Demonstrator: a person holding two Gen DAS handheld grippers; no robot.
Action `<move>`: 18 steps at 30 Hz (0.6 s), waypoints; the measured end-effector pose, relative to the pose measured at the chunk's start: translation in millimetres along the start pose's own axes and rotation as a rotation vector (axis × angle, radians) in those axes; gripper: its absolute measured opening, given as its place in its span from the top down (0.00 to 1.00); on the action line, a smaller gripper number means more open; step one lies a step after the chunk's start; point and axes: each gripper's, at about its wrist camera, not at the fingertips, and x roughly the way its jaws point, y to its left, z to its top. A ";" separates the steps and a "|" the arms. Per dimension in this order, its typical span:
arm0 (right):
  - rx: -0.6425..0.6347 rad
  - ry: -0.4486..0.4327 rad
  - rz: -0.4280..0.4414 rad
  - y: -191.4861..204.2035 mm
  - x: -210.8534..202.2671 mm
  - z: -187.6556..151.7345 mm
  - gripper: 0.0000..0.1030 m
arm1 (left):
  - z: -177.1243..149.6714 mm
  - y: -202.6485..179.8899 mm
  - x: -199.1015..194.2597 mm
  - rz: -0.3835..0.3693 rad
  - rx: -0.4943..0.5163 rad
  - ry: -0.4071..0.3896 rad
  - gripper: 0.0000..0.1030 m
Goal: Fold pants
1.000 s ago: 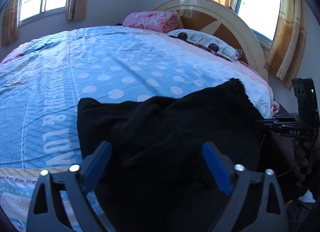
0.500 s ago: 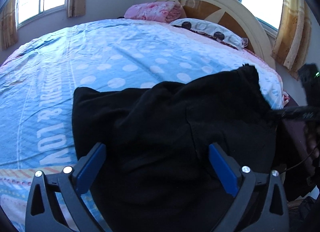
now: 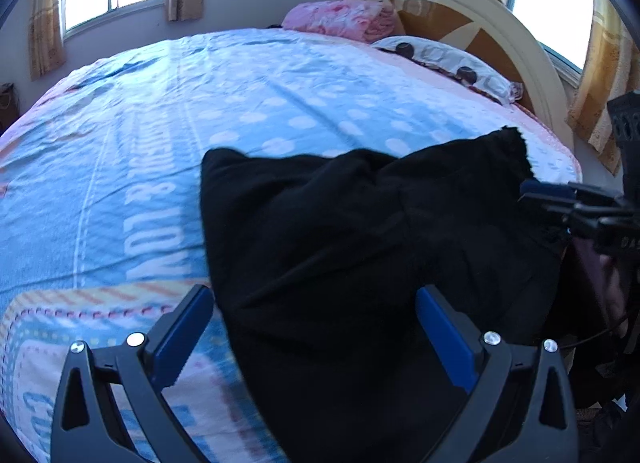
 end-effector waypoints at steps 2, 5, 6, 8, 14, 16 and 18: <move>0.021 0.038 0.008 -8.9 14.5 -3.4 0.45 | -1.6 3.4 2.8 -0.001 -0.011 0.008 0.00; 0.049 0.080 -0.019 -26.2 30.5 -10.9 0.45 | -2.8 5.1 10.4 -0.010 -0.022 0.027 0.00; 0.053 0.088 -0.002 -31.0 34.3 -12.9 0.45 | -3.5 5.0 13.3 -0.011 -0.024 0.035 0.00; 0.037 0.077 0.003 -34.8 36.5 -15.3 0.45 | -4.8 3.5 18.4 -0.003 -0.021 0.039 0.00; -0.056 0.052 -0.072 -19.6 35.2 -16.3 0.45 | -4.7 1.2 15.1 0.009 -0.025 0.044 0.00; -0.038 0.028 -0.062 -21.5 18.7 -16.3 0.45 | -8.0 2.0 8.3 -0.001 -0.034 0.039 0.00; 0.004 0.006 -0.037 -28.3 1.0 -16.8 0.43 | -10.7 2.0 5.7 -0.003 -0.028 0.037 0.00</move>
